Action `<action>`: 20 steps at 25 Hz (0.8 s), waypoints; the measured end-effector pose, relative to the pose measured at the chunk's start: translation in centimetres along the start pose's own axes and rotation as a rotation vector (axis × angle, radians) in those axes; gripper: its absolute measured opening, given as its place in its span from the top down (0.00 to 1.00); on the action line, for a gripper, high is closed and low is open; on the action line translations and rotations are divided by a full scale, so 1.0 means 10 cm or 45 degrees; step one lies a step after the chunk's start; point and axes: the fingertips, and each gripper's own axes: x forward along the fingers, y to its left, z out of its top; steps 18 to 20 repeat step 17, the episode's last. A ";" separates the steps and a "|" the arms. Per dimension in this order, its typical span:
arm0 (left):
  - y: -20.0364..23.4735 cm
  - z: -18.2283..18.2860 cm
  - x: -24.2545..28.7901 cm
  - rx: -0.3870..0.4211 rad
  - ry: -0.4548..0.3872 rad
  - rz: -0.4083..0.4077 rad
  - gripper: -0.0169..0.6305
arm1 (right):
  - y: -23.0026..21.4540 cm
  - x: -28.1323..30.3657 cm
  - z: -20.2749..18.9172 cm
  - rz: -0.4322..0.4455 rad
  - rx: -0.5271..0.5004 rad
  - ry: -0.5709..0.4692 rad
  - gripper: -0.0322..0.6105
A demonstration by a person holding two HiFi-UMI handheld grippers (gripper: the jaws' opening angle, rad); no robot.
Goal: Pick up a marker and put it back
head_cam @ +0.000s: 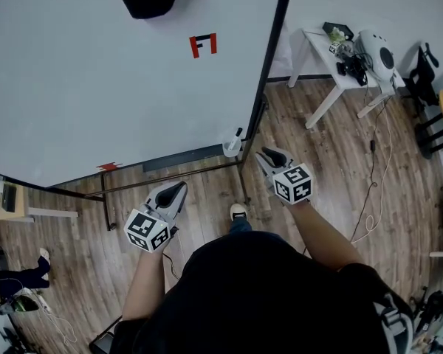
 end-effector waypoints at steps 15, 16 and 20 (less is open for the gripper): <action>-0.16 -0.02 -0.18 0.017 0.011 -0.017 0.95 | 0.20 -0.31 -0.16 -0.004 0.014 0.004 0.86; -0.16 -0.02 -0.20 0.019 0.010 -0.018 0.95 | 0.22 -0.32 -0.17 -0.004 0.015 0.005 0.87; -0.17 -0.02 -0.21 0.020 0.010 -0.019 0.95 | 0.24 -0.34 -0.17 -0.003 0.016 0.005 0.87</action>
